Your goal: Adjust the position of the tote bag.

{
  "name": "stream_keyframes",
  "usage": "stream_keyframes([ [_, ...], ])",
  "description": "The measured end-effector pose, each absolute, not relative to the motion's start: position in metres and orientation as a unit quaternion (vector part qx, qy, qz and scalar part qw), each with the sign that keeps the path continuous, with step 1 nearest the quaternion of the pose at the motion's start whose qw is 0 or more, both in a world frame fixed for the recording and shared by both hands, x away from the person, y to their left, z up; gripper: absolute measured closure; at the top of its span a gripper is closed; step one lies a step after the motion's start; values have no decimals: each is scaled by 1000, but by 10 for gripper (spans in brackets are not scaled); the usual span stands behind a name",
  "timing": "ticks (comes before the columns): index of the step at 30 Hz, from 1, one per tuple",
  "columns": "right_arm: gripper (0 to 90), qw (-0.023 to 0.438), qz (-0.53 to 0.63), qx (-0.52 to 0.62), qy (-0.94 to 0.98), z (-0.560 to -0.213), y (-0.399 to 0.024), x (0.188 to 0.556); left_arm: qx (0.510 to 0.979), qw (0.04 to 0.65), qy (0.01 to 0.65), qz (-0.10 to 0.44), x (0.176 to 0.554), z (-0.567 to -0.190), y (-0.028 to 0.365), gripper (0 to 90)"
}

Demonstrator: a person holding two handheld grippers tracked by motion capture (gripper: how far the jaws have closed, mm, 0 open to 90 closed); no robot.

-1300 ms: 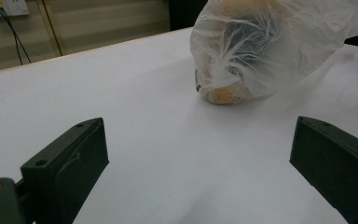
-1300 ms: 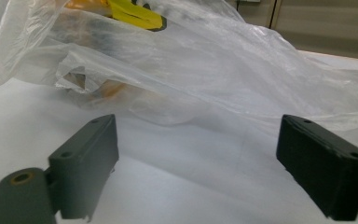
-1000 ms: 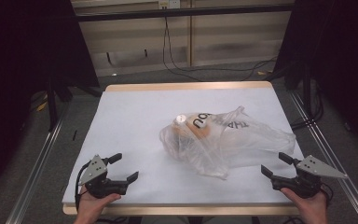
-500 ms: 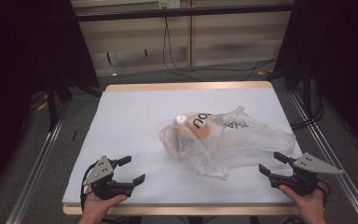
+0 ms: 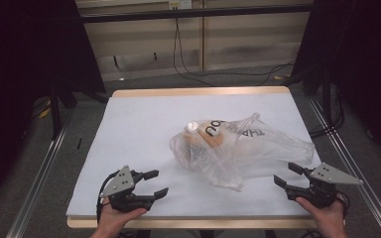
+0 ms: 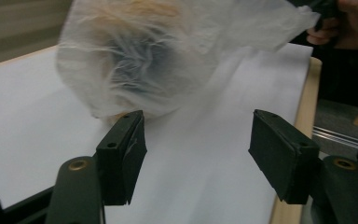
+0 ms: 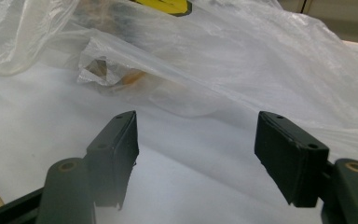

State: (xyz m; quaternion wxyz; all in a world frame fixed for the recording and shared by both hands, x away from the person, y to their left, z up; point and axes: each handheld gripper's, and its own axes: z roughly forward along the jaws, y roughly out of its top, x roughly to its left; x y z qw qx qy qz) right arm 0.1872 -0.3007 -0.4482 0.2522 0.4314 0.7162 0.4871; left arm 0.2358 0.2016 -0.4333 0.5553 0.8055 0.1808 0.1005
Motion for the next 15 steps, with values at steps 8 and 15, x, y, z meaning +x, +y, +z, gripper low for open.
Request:
stream_keyframes([
  [8, 322, 244, 490, 432, 717, -449, -300, 188, 824, 541, 150, 73, 230, -426, 183, 418],
  [15, 346, 239, 497, 428, 717, -448, -298, 186, 826, 546, 125, 61, 226, -421, 165, 480],
])
